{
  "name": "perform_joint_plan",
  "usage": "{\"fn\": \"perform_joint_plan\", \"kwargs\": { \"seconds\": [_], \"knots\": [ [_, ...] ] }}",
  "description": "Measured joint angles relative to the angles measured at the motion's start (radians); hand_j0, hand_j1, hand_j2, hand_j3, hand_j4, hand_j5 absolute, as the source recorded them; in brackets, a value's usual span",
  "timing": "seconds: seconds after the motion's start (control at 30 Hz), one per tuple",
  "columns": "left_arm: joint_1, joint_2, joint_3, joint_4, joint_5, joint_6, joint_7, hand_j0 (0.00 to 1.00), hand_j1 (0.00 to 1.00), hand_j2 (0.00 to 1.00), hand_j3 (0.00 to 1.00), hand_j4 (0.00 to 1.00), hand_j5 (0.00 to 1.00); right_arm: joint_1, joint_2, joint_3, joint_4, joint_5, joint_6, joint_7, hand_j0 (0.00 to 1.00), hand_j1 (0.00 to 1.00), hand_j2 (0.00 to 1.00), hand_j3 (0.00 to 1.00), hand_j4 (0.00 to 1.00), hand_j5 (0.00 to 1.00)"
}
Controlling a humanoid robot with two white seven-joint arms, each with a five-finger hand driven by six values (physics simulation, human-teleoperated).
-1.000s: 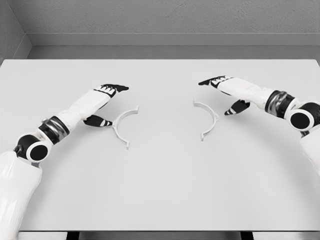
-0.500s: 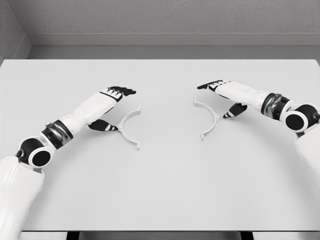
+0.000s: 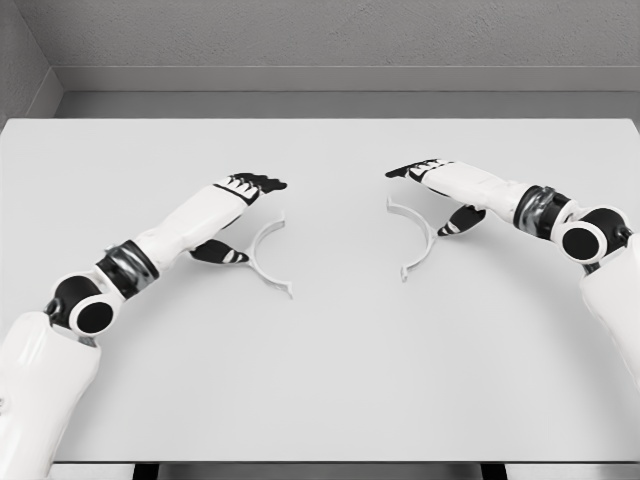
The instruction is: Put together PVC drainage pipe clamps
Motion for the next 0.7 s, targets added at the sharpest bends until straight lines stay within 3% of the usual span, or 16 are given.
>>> {"fn": "perform_joint_plan", "kwargs": {
  "seconds": [0.7],
  "knots": [
    [-0.002,0.007,0.019,0.030,-0.006,0.005,0.000,1.00,1.00,1.00,1.00,1.00,1.00,0.002,0.028,0.000,-0.010,-0.001,-0.002,0.000,1.00,1.00,1.00,1.00,1.00,1.00]
  ]
}}
